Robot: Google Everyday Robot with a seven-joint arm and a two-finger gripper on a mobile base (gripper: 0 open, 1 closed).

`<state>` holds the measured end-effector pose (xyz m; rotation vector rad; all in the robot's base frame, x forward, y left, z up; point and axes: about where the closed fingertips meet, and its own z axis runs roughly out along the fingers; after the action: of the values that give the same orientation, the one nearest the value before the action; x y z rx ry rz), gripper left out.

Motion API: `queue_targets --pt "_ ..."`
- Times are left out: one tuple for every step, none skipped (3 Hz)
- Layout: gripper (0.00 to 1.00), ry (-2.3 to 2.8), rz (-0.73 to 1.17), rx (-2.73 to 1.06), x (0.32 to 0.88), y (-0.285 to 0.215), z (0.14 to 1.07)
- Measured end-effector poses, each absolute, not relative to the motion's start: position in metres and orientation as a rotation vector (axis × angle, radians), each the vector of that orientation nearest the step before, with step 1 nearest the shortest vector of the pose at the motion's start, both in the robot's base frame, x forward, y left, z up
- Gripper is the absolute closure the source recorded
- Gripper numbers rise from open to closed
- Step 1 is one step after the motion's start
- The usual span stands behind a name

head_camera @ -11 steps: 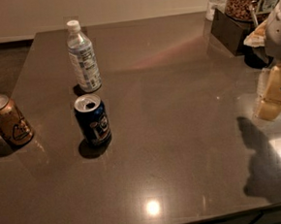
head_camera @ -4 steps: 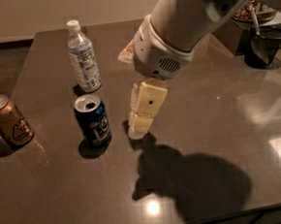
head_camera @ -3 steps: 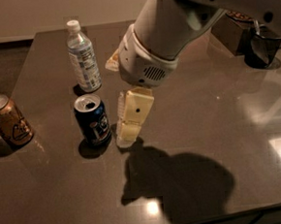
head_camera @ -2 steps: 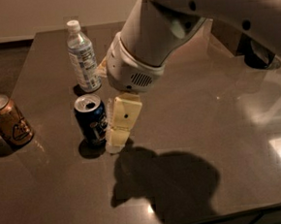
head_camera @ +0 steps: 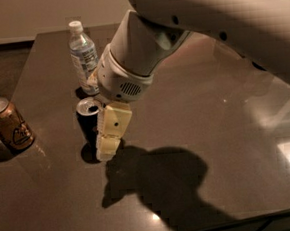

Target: Move pepsi can near blue plastic bottle

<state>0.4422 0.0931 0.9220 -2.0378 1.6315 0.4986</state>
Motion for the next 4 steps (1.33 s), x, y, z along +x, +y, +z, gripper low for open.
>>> queue_targets --pt "0.00 1.624 0.517 -2.043 0.447 0.100 0.917" --pt "0.15 1.618 0.526 -2.050 0.452 0.104 0.915" --pt "0.39 1.615 0.533 -2.049 0.456 0.106 0.916" --pt "0.70 1.630 0.532 -2.033 0.466 0.107 0.922"
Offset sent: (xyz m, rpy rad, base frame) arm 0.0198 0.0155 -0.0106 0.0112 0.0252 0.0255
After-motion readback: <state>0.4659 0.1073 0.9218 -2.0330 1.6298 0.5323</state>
